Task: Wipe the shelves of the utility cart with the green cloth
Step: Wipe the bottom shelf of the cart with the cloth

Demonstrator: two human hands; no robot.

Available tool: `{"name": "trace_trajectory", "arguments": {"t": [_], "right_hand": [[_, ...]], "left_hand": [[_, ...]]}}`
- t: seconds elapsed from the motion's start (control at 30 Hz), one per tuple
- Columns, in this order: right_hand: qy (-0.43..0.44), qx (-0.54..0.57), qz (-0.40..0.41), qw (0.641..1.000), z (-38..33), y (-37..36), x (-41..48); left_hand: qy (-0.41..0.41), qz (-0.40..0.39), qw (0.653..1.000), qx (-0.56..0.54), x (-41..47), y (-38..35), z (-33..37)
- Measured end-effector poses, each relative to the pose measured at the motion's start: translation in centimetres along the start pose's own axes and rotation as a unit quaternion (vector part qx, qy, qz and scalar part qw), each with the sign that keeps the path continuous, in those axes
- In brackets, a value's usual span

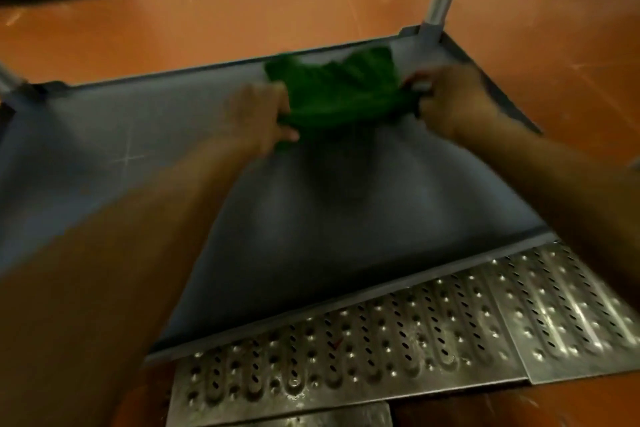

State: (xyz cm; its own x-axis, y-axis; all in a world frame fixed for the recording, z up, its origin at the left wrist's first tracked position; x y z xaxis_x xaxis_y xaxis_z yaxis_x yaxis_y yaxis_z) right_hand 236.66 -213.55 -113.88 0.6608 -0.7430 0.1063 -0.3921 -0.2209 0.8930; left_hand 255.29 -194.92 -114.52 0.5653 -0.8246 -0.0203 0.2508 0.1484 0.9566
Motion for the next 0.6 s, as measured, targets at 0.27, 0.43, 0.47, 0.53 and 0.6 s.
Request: {"name": "trace_trajectory", "arguments": {"t": [0.27,0.43,0.47,0.53,0.6], "right_hand": [[0.052,-0.158,-0.123,0.978,2.5,-6.7,-3.7],[0.05,-0.11,-0.104,0.987,3.6,-5.8,-4.1],[0.053,-0.107,-0.107,0.987,3.7,-5.6,-4.6],[0.065,-0.108,-0.11,0.986,3.8,-5.3,-5.5],[0.08,-0.107,-0.106,0.985,3.9,-4.9,-6.5]], "left_hand": [[-0.061,-0.054,0.994,0.071,-1.9,-6.2,-1.2],[-0.068,-0.077,0.993,0.061,-2.9,-6.0,-1.3],[-0.071,-0.077,0.993,0.056,-3.1,-5.9,-1.4],[-0.085,-0.082,0.991,0.057,-3.7,-5.6,-1.3],[-0.103,-0.084,0.989,0.061,-4.5,-5.5,-1.1]]}}
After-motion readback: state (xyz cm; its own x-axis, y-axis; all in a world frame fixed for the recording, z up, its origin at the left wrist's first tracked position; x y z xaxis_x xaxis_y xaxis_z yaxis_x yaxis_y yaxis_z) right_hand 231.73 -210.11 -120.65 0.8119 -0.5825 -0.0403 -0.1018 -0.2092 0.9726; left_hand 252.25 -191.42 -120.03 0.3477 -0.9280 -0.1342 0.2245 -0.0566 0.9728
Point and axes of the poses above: each hand's wrist, its own x-axis towards the middle knuckle, its own y-axis out of the back of the hand, z = x × y, the point moved 3 cm from there along x, towards the middle knuckle, and after that the axes turned 1 degree about -x, right-handed, at the moved point
